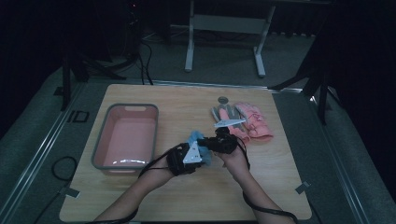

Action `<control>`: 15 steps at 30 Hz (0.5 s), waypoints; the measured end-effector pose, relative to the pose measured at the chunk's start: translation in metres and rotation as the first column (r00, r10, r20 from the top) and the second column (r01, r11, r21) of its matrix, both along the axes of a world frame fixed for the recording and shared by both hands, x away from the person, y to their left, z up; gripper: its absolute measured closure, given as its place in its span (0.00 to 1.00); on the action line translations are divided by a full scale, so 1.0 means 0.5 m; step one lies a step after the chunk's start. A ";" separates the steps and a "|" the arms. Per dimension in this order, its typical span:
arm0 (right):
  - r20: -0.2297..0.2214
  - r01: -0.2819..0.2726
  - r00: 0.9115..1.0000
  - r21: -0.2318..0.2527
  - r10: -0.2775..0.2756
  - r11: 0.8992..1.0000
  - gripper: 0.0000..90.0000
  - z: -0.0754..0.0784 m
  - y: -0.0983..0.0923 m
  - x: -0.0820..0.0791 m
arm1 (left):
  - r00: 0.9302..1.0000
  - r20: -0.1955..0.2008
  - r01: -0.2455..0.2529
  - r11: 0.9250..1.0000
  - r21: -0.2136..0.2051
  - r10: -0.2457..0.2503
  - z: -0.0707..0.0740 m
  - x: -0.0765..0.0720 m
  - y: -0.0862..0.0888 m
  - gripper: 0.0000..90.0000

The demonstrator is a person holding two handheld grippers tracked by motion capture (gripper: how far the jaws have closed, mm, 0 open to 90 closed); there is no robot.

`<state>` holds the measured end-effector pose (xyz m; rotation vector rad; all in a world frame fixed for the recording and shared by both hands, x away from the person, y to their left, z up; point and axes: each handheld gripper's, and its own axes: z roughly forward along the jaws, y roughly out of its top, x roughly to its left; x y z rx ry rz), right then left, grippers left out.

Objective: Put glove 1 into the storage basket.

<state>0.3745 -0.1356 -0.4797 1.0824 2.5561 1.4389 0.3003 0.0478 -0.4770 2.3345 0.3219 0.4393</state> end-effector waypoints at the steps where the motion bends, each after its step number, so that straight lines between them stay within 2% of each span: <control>1: 0.002 -0.005 1.000 0.004 0.005 1.000 0.94 0.007 0.005 0.002 | 1.000 0.007 -0.006 1.000 -0.003 0.006 0.004 0.001 0.005 0.85; 9: 0.027 -0.016 1.000 0.036 0.015 0.999 0.94 0.054 0.044 0.021 | 0.998 0.042 -0.040 0.999 -0.002 0.040 0.044 0.011 0.049 0.85; 15: 0.037 -0.024 0.999 0.063 0.022 0.998 0.94 0.080 0.080 0.034 | 0.997 0.062 -0.049 0.998 0.031 0.047 0.071 0.021 0.085 0.85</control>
